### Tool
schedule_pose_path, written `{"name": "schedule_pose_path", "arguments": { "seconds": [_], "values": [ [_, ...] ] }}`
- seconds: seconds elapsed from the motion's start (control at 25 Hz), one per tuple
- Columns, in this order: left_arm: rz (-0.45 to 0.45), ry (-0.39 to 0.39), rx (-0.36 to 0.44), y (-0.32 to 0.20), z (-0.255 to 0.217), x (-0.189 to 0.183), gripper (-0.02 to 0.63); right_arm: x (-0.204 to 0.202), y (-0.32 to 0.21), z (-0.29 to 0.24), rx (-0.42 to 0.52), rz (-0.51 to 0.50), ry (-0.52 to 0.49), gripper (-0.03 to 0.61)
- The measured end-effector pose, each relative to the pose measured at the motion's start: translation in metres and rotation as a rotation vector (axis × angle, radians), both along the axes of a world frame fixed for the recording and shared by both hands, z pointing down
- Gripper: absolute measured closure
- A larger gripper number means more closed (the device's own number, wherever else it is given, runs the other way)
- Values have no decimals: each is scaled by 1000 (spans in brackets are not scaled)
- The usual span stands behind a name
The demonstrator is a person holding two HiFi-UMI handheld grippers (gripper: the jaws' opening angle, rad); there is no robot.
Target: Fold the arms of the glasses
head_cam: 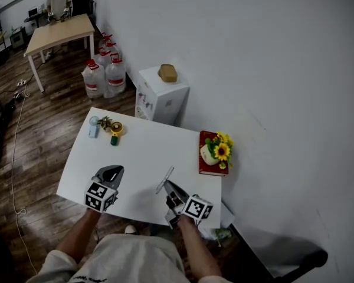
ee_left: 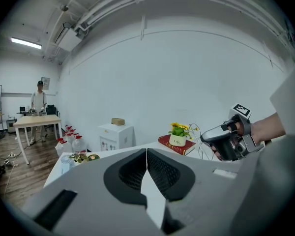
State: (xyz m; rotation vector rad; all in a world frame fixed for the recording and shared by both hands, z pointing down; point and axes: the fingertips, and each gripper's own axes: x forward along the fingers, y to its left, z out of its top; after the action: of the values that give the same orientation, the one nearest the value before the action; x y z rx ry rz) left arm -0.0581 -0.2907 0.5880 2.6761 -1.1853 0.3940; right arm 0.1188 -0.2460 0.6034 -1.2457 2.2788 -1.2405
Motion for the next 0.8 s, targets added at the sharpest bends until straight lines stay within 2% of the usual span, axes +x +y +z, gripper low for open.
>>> {"name": "schedule_pose_path", "arguments": {
  "seconds": [0.8],
  "values": [
    [-2,57,-56,11,12,6,606,9,0,-6,37,29,3,569]
  ]
}}
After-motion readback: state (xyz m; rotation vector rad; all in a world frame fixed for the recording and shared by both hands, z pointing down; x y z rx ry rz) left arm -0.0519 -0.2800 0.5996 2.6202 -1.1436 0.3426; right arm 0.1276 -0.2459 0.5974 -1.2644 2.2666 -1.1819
